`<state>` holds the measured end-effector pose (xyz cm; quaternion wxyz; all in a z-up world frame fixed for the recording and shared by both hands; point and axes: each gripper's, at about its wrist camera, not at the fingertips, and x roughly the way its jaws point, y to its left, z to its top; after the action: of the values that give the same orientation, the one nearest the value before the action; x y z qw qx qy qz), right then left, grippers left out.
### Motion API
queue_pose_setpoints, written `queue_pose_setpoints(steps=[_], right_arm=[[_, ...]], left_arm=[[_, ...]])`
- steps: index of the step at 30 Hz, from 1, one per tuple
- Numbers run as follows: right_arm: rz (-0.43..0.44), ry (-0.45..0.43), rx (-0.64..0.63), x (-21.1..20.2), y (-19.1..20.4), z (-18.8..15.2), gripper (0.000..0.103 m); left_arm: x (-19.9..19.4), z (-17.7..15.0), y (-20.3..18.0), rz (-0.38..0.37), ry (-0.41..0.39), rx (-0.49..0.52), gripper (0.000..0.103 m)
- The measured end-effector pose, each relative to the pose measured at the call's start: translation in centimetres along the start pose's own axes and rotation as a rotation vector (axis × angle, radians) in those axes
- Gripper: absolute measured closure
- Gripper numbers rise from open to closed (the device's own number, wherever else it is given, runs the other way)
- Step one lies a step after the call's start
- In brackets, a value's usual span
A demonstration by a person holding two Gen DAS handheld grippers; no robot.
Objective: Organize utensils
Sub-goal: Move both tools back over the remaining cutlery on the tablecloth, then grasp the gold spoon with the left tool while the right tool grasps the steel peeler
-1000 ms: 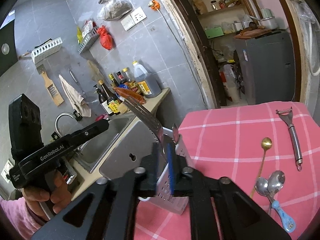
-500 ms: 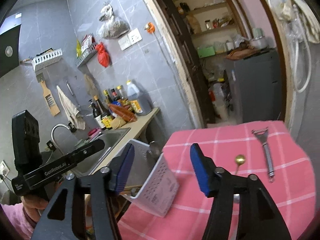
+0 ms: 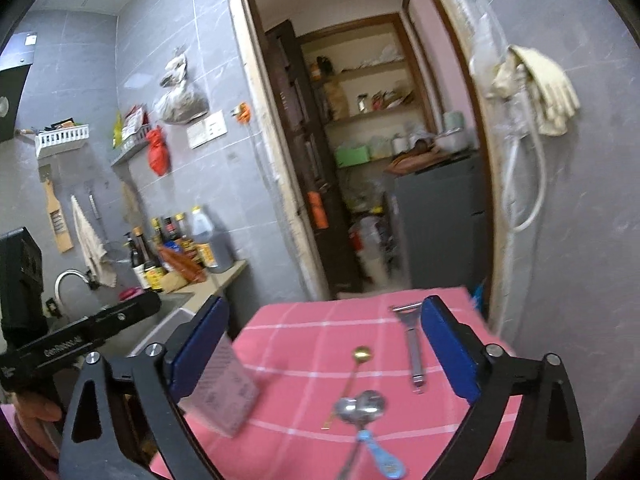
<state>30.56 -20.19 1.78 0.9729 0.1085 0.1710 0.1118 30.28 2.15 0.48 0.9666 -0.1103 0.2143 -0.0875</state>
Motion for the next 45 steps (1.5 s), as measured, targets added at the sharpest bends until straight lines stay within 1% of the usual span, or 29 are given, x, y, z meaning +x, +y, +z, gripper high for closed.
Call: queue_pose_setpoints(steps=[1, 4, 10, 16, 24, 30, 33, 39, 41, 44, 45], right_arm=[[-0.013, -0.013, -0.007, -0.5, -0.5, 0.1, 0.001], [-0.048, -0.048, -0.027, -1.8, -2.0, 0.5, 0.001], [-0.094, -0.051, -0.044, -3.0, -5.1, 0.6, 0.001], [-0.117, 0.01, -0.029, -2.1, -8.7, -0.6, 0.001], [-0.117, 0.108, 0.011, 1.1, -13.1, -3.3, 0.001], [-0.078, 0.188, 0.037, 4.6, -15.1, -5.4, 0.001], [-0.05, 0.229, 0.051, 6.5, -15.7, -6.4, 0.001], [0.014, 0.315, 0.071, 10.7, -16.7, -7.7, 0.002], [0.037, 0.335, 0.075, 12.1, -16.8, -8.0, 0.004], [0.069, 0.378, 0.072, 14.6, -16.9, -8.4, 0.012], [0.077, 0.387, 0.071, 15.1, -16.8, -8.6, 0.018]], left_arm=[[0.0, -0.1, -0.6, -0.002, -0.009, 0.003, 0.025], [0.2, -0.7, -2.7, -0.008, -0.031, 0.02, 0.015], [1.1, -2.3, -6.2, -0.003, -0.043, 0.042, 0.006], [3.4, -4.4, -8.0, -0.005, 0.02, 0.04, 0.005], [7.3, -7.4, -8.6, 0.023, 0.106, 0.031, 0.005], [10.7, -10.1, -7.8, 0.068, 0.194, -0.002, 0.005], [12.1, -10.8, -7.0, 0.089, 0.229, -0.025, 0.006], [15.1, -11.0, -6.2, 0.106, 0.255, -0.035, 0.006], [16.5, -11.0, -6.1, 0.107, 0.263, -0.032, 0.007], [18.3, -10.9, -5.8, 0.111, 0.278, -0.033, 0.014], [18.9, -10.8, -5.7, 0.111, 0.285, -0.035, 0.016]])
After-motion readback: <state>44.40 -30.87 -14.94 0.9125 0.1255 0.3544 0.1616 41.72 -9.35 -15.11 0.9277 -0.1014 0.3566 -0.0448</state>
